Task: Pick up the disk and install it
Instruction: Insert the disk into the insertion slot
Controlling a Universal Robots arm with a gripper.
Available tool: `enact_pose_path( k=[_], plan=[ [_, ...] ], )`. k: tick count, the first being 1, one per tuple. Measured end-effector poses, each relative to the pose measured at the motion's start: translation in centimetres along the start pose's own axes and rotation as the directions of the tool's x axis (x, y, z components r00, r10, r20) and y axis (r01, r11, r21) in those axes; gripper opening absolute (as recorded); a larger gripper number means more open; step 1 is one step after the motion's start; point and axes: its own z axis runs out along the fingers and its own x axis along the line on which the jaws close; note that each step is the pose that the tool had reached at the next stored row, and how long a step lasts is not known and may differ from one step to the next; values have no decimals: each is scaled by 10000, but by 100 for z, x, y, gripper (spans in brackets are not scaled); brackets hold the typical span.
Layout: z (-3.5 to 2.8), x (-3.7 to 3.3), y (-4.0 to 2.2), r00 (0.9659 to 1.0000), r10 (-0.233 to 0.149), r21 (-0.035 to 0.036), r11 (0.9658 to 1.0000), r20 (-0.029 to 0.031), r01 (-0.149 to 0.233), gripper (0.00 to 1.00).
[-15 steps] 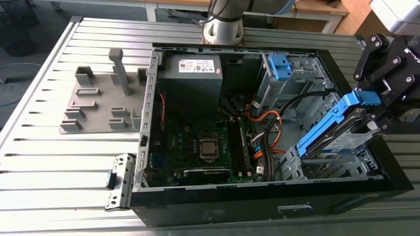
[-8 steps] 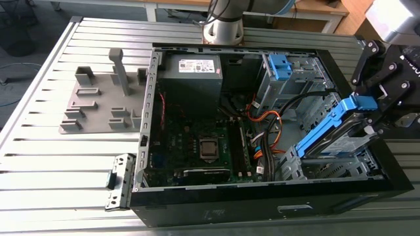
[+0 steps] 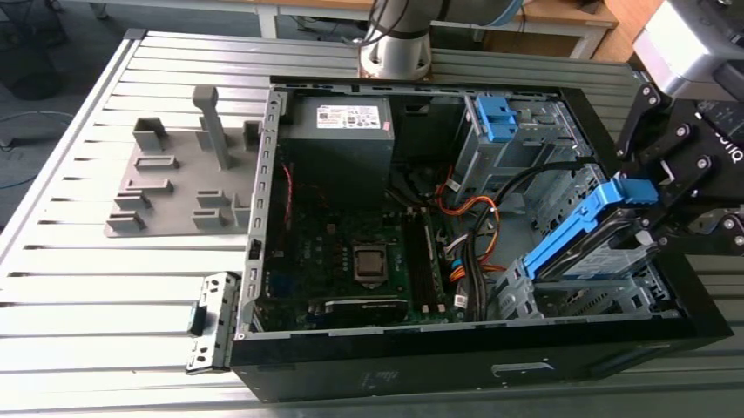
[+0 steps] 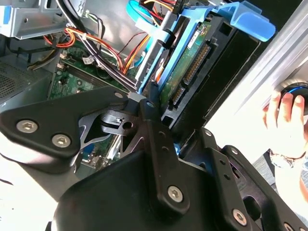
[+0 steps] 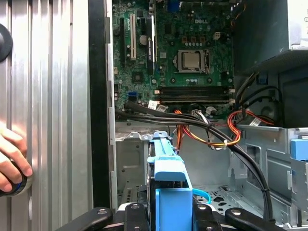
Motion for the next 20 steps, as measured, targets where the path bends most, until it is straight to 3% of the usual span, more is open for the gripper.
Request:
enact_pose_path(
  k=[20],
  plan=[
    [91,7,-1,10000,0,0,10000,0,0,36]
  ],
)
